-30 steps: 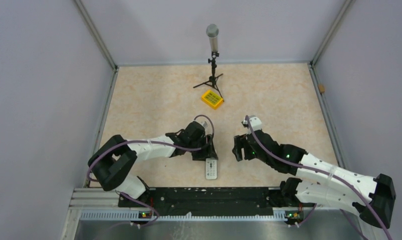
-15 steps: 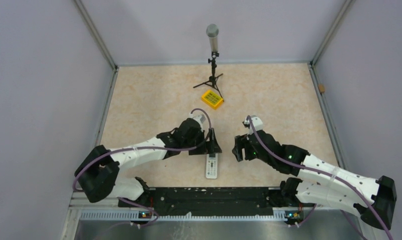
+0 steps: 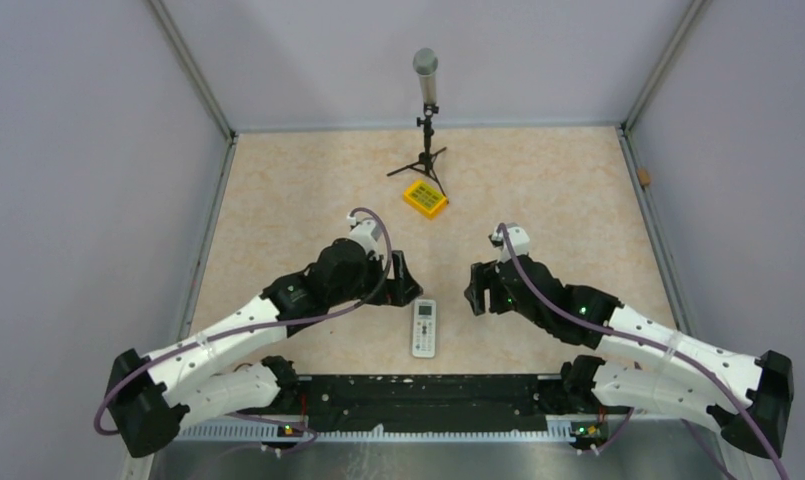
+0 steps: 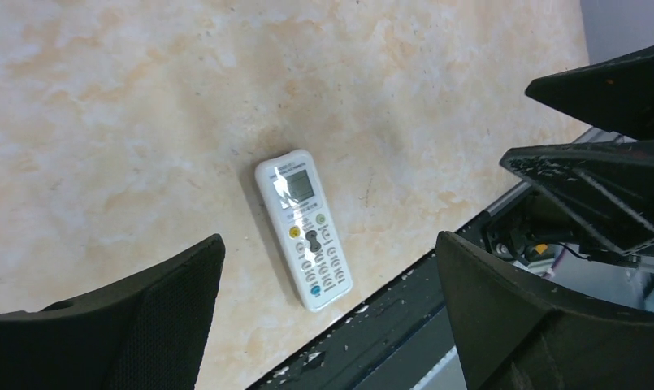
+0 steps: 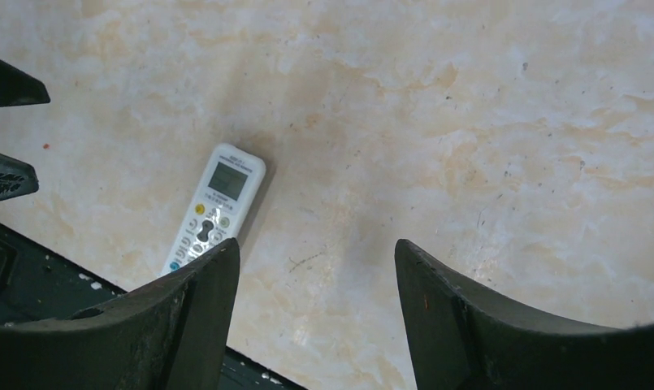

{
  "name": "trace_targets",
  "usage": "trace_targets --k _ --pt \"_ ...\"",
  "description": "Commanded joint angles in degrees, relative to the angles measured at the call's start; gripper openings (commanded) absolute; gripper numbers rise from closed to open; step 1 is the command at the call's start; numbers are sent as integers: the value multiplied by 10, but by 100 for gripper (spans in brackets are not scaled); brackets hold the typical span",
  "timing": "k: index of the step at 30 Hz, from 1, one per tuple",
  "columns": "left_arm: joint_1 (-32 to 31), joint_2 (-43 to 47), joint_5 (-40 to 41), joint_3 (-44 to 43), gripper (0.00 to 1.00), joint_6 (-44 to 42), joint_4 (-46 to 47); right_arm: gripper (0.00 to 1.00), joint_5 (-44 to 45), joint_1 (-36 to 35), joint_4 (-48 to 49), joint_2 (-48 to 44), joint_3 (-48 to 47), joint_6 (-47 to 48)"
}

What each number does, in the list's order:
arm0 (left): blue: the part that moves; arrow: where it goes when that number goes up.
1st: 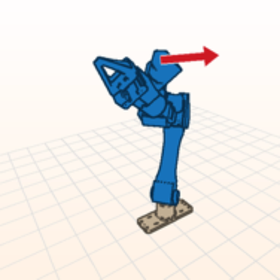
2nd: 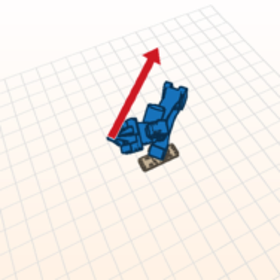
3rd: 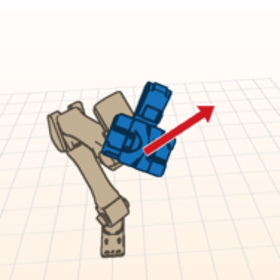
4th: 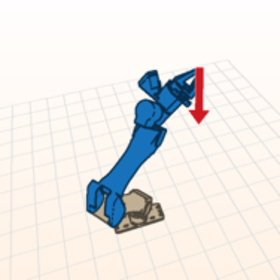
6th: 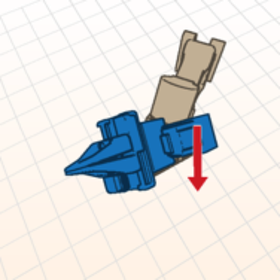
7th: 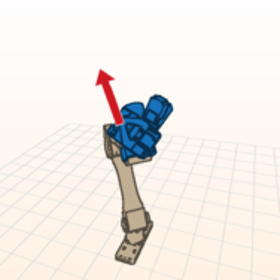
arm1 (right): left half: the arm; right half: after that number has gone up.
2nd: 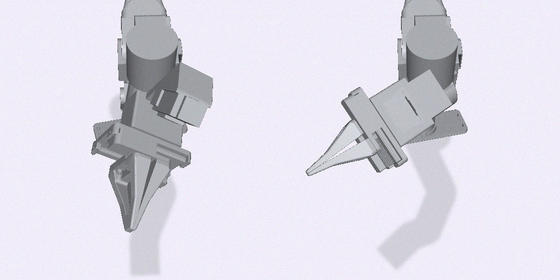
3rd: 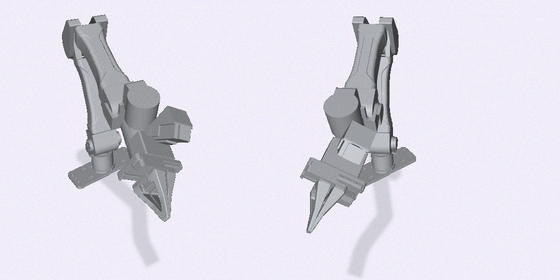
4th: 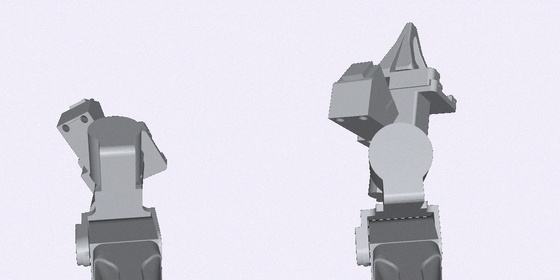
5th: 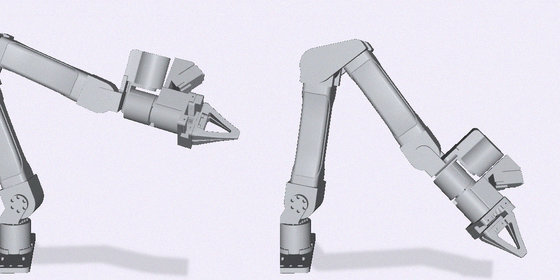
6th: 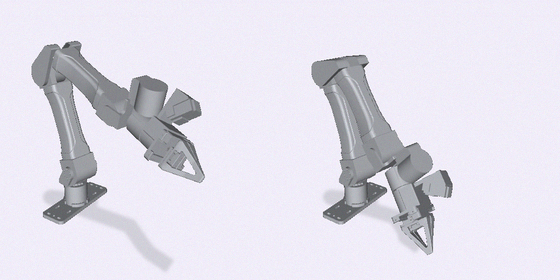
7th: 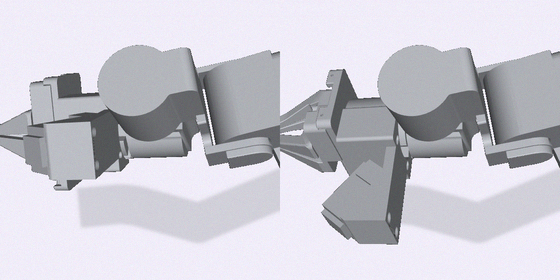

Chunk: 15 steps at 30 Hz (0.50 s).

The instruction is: Load the batteries into the remote control

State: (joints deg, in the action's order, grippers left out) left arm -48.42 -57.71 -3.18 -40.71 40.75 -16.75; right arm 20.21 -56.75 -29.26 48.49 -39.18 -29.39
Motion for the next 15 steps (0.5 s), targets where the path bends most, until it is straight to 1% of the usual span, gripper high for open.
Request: trace_targets --k 1,5,8,12,15 --pt "-1 56 74 -30 99 -61 -63 69 46 6 -7 -1 -54 -16" --pt "-1 106 115 -35 99 -90 -92 72 57 6 -24 17 -83 -5" --pt "-1 144 133 -32 99 -108 -104 72 76 6 -16 20 -79 -4" --pt "-1 193 156 -28 99 -124 -127 72 75 5 -8 12 -73 2" --pt "-1 228 163 -25 99 -116 -135 72 81 5 -7 5 -70 8"
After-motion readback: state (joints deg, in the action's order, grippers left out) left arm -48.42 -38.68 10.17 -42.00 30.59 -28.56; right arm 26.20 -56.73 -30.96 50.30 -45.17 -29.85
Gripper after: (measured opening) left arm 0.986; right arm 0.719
